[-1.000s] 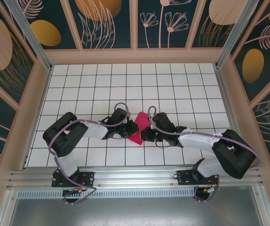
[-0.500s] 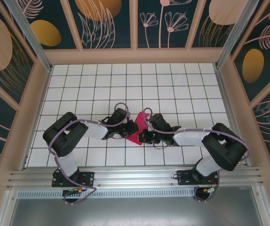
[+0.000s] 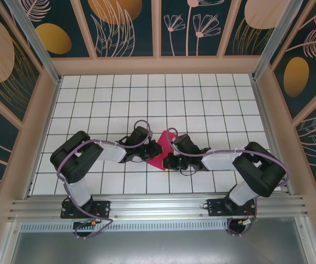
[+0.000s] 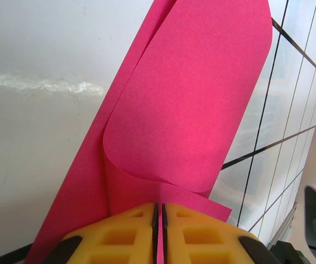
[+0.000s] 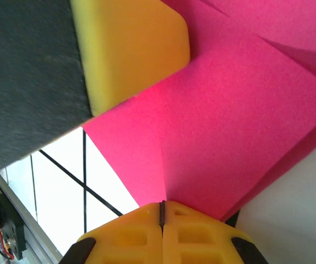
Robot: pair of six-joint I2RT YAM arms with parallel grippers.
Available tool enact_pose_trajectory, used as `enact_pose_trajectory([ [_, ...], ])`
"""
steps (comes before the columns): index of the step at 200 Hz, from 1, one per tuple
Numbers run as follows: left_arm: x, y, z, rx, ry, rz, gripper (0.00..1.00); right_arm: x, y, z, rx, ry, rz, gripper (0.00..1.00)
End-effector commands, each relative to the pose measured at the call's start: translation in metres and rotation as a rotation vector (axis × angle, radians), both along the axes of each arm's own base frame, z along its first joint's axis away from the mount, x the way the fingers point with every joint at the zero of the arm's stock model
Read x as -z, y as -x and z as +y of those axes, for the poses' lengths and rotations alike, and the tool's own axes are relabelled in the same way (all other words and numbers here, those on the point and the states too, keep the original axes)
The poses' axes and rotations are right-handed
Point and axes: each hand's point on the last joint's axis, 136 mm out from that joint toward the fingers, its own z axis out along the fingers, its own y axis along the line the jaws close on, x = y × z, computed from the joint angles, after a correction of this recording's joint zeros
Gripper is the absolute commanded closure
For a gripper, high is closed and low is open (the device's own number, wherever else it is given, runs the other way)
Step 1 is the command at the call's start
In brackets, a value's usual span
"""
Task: Fold a paper plane with a square sheet of paper (pick it up from the middle)
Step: Fold the triangle a second time at the center of the table.
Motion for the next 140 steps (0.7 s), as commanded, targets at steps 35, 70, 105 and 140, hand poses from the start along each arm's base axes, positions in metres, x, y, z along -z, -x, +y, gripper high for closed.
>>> enact_pose_trajectory([
  [35,0.025,0.01,0.009,0.005,-0.065,0.048,0.85,0.016,0.006,-0.017,-0.019,0.119,0.005,0.96],
  [70,0.026,0.011,0.01,0.009,-0.066,0.05,0.85,0.005,0.009,-0.004,-0.056,0.067,0.013,0.95],
  [105,0.026,0.012,0.01,0.008,-0.065,0.05,0.85,-0.027,-0.003,0.008,-0.035,-0.001,-0.049,0.95],
  [140,0.027,0.012,0.01,0.011,-0.067,0.052,0.85,-0.039,-0.001,0.015,-0.043,-0.063,-0.03,0.95],
])
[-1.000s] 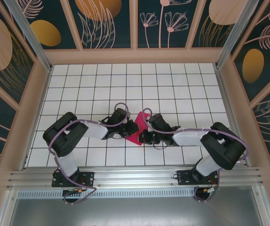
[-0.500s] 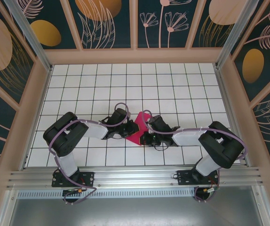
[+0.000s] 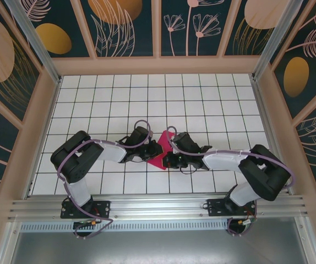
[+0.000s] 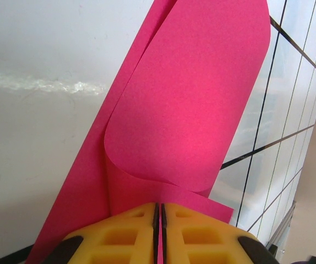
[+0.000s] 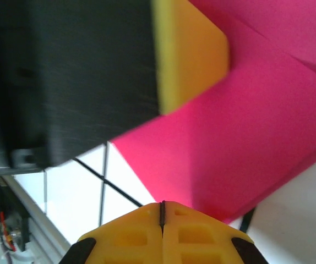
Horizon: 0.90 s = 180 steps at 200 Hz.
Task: Fold a paper plane with a square sheet of paper (pick it up from the middle)
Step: Fold the triangle a second time at the center of the table.
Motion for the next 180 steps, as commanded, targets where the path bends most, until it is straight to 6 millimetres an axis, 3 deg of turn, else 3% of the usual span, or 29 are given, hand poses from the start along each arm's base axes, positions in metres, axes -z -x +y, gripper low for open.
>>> enact_pose_trajectory([
  [1,0.027,0.012,0.011,0.009,-0.07,0.052,0.85,-0.015,0.002,0.01,-0.012,-0.059,0.019,0.95],
  [79,0.026,0.013,0.011,0.013,-0.068,0.053,0.85,0.039,0.022,-0.009,0.054,0.011,0.178,0.97],
  [116,0.028,0.012,0.011,0.009,-0.072,0.053,0.85,0.051,0.035,-0.018,0.065,0.012,0.233,0.97],
  [134,0.028,0.013,0.011,0.008,-0.07,0.058,0.85,0.046,0.032,-0.018,0.062,0.01,0.218,0.96],
  [180,0.027,0.013,0.01,0.012,-0.068,0.055,0.86,0.004,0.012,0.001,0.056,-0.08,0.123,0.96],
])
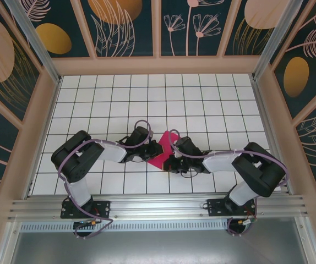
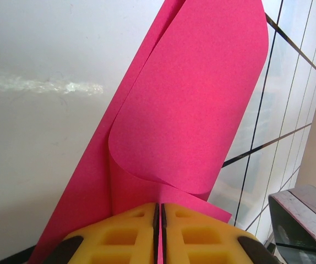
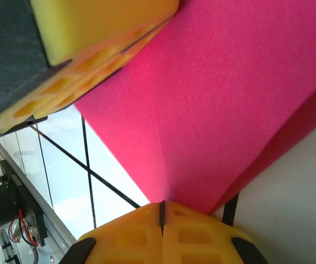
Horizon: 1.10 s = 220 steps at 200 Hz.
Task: Fold a paper plane with a square sheet of paper (pick it up from the middle)
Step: Fold the triangle a second time at the center of the table.
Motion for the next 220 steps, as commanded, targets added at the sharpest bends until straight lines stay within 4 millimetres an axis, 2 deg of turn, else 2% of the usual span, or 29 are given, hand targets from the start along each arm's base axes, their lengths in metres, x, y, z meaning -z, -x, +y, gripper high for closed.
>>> enact_pose_trajectory([
  [1,0.027,0.013,0.012,0.007,-0.077,0.057,0.86,-0.021,-0.005,0.006,0.0,-0.033,-0.02,0.96],
  [18,0.027,0.013,0.012,0.006,-0.076,0.058,0.86,-0.024,-0.006,0.008,0.001,-0.05,-0.029,0.95],
  [68,0.027,0.013,0.011,0.009,-0.074,0.056,0.86,0.016,0.015,-0.003,-0.002,0.006,0.074,0.95],
  [90,0.027,0.013,0.012,0.008,-0.076,0.057,0.86,0.025,0.018,-0.01,0.005,0.043,0.09,0.95],
  [106,0.026,0.013,0.012,0.007,-0.075,0.056,0.86,0.02,0.015,-0.009,0.005,0.049,0.078,0.95],
  [147,0.025,0.013,0.011,0.01,-0.07,0.054,0.86,-0.032,-0.011,0.011,0.009,-0.046,-0.05,0.95],
  [162,0.024,0.013,0.011,0.009,-0.068,0.053,0.86,-0.042,-0.02,0.015,0.028,-0.066,-0.084,0.95],
  [186,0.024,0.013,0.011,0.012,-0.067,0.052,0.86,-0.033,-0.027,0.012,0.07,-0.047,-0.078,0.95],
  [220,0.022,0.012,0.01,0.013,-0.063,0.051,0.86,-0.002,-0.02,0.002,0.086,0.007,-0.013,0.95],
])
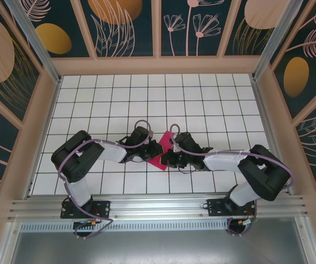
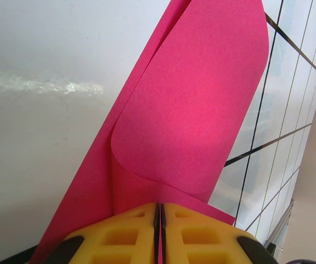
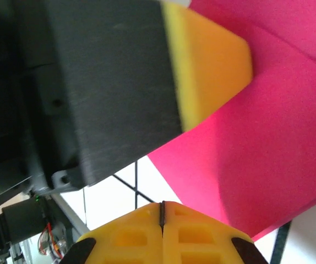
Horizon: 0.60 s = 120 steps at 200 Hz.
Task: Fold a paper plane with a square sheet of paper (pick it up from the middle)
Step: Fold the triangle a second time at the center of the table.
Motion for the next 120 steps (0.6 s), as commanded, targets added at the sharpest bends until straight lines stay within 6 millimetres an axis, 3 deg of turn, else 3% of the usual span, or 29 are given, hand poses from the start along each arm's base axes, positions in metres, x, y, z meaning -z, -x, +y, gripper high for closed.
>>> enact_pose_trajectory([
  [1,0.022,0.012,0.01,0.013,-0.064,0.05,0.86,0.023,0.001,-0.009,0.039,0.045,0.041,0.95],
  [35,0.022,0.012,0.01,0.009,-0.064,0.049,0.86,0.06,0.016,-0.03,0.057,0.157,0.135,0.95],
  [72,0.005,0.007,0.003,0.036,-0.02,-0.012,0.79,0.068,0.023,-0.037,0.044,0.182,0.149,0.95],
  [94,-0.017,0.001,0.0,0.04,0.011,-0.075,0.68,0.068,0.022,-0.037,0.045,0.18,0.145,0.95],
  [120,-0.03,0.003,-0.004,0.048,0.051,-0.078,0.7,0.066,0.02,-0.034,0.042,0.176,0.14,0.96],
])
